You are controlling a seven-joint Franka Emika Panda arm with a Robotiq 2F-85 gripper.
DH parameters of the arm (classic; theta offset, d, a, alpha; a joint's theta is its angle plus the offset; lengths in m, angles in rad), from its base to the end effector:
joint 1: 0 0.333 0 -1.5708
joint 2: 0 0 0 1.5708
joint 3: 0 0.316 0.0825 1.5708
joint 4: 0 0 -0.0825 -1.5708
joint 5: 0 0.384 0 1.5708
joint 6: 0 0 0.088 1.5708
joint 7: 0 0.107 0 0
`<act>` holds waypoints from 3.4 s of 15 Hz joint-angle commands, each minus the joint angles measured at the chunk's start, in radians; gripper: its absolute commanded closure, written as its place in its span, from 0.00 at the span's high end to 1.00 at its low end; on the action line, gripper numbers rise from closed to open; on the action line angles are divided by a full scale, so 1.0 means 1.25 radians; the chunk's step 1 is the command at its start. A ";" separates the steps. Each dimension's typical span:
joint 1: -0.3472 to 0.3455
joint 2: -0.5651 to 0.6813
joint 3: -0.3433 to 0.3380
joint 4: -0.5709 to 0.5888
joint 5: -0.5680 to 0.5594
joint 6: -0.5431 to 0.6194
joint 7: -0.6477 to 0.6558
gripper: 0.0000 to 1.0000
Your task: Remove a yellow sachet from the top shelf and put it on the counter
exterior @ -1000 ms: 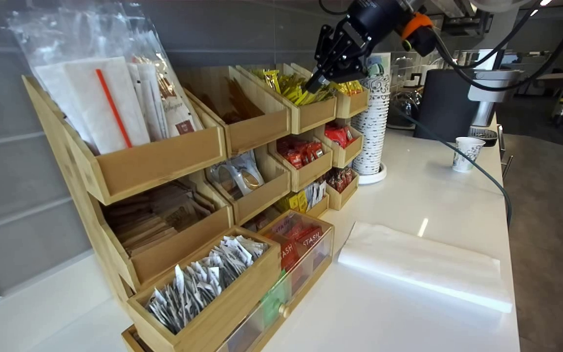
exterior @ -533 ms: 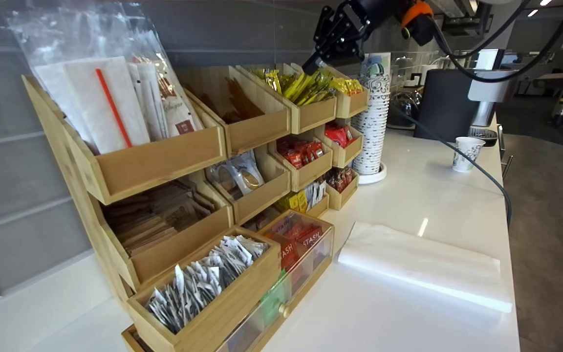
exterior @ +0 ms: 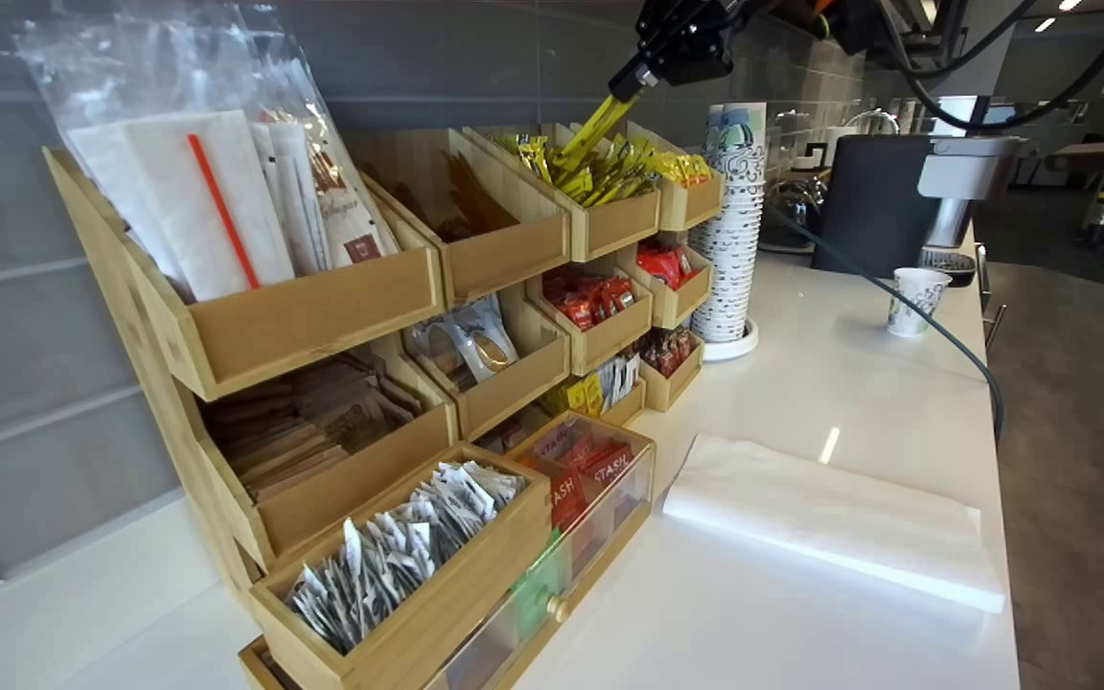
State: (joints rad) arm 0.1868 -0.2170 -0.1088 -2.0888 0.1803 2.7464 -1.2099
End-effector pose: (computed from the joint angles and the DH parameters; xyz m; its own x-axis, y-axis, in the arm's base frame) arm 0.5418 0.0298 0.6217 0.2057 0.8712 0.4458 0.6176 -0.4690 0.6314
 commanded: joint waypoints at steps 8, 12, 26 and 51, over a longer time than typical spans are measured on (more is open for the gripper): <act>-0.009 -0.113 -0.020 -0.038 0.076 -0.149 0.089 0.00; -0.011 -0.157 -0.038 -0.071 0.106 -0.147 0.100 0.00; -0.035 -0.322 -0.135 -0.120 0.080 -0.381 0.141 0.00; -0.205 -0.141 -0.043 -0.293 -0.274 -0.503 0.325 0.00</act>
State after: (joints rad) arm -0.0550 -0.4106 -0.1952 -2.4357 -0.0964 2.0773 -0.8741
